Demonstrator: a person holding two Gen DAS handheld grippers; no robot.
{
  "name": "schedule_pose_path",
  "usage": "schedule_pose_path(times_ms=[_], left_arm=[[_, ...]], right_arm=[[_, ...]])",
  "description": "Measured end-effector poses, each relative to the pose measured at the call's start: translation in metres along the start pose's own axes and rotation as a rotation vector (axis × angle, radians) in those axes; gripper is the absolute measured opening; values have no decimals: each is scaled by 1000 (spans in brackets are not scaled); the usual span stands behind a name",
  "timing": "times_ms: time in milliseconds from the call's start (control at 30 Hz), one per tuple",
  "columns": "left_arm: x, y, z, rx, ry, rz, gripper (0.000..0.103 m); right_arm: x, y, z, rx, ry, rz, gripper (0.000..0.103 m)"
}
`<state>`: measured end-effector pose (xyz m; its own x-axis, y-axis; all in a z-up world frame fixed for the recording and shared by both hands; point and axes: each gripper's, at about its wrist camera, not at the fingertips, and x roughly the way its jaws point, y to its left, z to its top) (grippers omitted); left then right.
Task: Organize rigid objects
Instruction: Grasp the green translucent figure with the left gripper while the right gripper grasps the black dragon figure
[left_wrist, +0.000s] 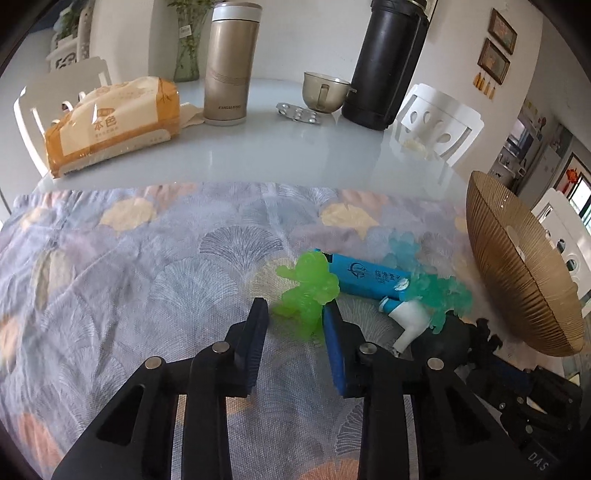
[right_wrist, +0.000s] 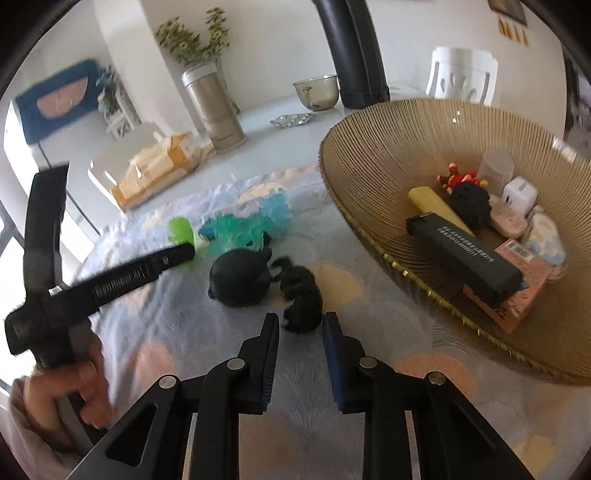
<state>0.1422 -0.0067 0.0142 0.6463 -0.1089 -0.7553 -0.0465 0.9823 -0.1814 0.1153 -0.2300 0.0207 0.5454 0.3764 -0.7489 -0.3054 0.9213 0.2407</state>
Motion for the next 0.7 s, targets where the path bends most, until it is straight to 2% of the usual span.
schedule_pose_path(times_ms=[33, 100, 133, 233, 300, 333, 367, 433, 533, 633, 700], left_arm=[[0, -1, 0, 6, 1, 7, 27], [0, -2, -1, 9, 1, 9, 27], [0, -1, -1, 7, 1, 7, 27], [1, 1, 0, 1, 2, 0, 27], [1, 1, 0, 2, 2, 1, 27], [1, 1, 0, 3, 2, 3, 27], [1, 1, 0, 5, 2, 4, 27], [0, 2, 0, 3, 2, 3, 27], [0, 1, 0, 1, 2, 0, 27], [0, 1, 0, -2, 2, -4, 27], [0, 0, -1, -1, 2, -3, 27]], right_arm=[[1, -1, 1, 3, -2, 5, 27], [5, -3, 8, 12, -9, 20, 42], [7, -4, 10, 12, -11, 20, 56], [11, -4, 14, 25, -14, 34, 58], [10, -9, 14, 48, -19, 74, 58], [10, -12, 14, 64, -23, 81, 47], [9, -16, 13, 84, -25, 85, 27], [10, -22, 12, 112, -14, 108, 20], [7, -13, 10, 52, -2, 67, 17], [-3, 5, 0, -81, 15, -36, 16], [-10, 6, -6, -103, 0, -45, 17]])
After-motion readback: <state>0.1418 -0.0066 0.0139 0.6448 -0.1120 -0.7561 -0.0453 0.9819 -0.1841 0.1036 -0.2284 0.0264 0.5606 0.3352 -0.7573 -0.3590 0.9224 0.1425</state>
